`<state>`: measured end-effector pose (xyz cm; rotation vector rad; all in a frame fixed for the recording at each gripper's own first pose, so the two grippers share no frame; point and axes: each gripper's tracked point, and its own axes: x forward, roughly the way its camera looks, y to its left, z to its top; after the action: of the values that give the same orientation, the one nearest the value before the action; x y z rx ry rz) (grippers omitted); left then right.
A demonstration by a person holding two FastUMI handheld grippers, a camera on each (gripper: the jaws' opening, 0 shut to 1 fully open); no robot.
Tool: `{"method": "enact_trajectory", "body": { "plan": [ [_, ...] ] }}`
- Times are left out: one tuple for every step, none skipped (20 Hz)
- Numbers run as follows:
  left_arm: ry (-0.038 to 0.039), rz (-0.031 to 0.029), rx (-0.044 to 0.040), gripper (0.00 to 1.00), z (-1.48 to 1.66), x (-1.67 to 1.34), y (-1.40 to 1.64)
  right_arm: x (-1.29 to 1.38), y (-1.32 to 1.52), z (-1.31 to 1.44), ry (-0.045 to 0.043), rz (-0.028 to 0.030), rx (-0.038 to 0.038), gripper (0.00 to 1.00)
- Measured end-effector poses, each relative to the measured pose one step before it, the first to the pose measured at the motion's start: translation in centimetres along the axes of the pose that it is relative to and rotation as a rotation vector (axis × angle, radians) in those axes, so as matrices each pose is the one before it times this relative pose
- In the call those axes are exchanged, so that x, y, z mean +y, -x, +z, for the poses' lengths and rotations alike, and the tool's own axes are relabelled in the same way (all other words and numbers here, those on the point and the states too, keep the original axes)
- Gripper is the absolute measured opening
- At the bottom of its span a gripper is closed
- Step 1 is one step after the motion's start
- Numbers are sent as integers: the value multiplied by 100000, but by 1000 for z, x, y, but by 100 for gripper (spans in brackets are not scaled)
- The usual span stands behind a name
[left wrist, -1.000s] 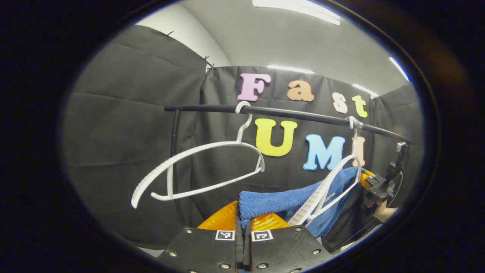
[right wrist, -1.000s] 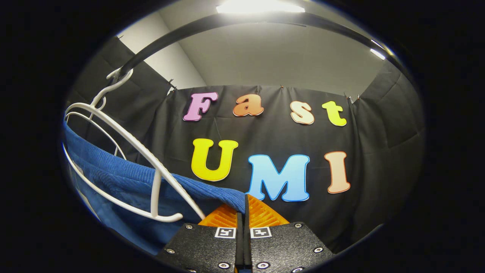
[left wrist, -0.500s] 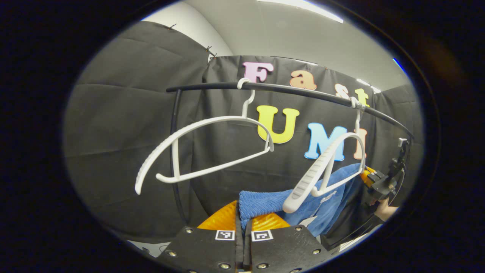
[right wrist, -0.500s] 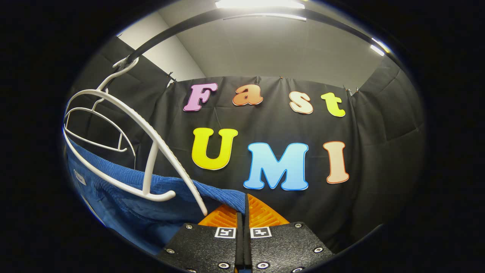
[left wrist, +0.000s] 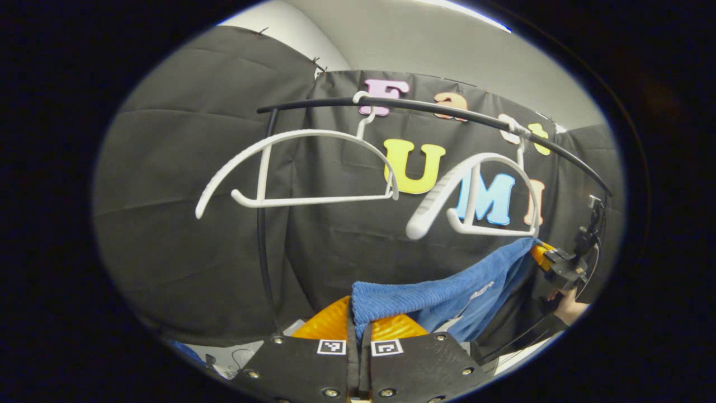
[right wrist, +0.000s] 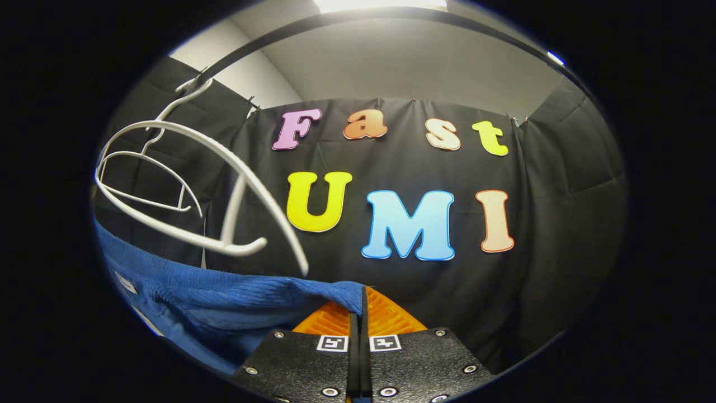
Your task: Grasp the clothes on the hanger with both hands and then place them into the laundry hamper below.
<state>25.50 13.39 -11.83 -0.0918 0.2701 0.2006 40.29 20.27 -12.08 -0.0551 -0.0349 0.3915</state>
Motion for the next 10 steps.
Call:
{"method": "enact_trajectory", "body": {
  "plan": [
    [368, -8, 71, 2, -252, 5, 554, -39, 551, -224, 423, -61, 739, 0],
    [754, 21, -108, 2, -280, 119, 828, -18, 489, -390, 1297, -63, 630, 0],
    [813, -183, -307, 2, -196, 131, 709, -58, 476, -245, 1375, -42, 711, 0],
    [336, -166, -22, 1, -347, 219, 751, 140, 442, -431, 1291, 134, 1028, 0],
    [-63, -102, 344, 2, -292, 212, 710, 94, 596, -259, 953, -233, 1153, 0],
    [-29, -290, 1028, 2, -278, 39, 331, -32, 719, -219, 576, -784, 1191, 0],
    [-153, -458, 593, 1, -81, 167, 392, 7, 752, -58, 50, -911, 902, 0],
    [0, -709, 221, 2, 73, -13, 75, -34, 783, 74, 18, -861, 782, 0],
    [-41, -1087, 186, 2, 137, 4, 136, 71, 785, 50, 185, -1070, 994, 0],
    [-583, -1506, 395, 1, 176, -228, -120, -84, 950, -43, -313, -1488, 1122, 0]
  ]
}}
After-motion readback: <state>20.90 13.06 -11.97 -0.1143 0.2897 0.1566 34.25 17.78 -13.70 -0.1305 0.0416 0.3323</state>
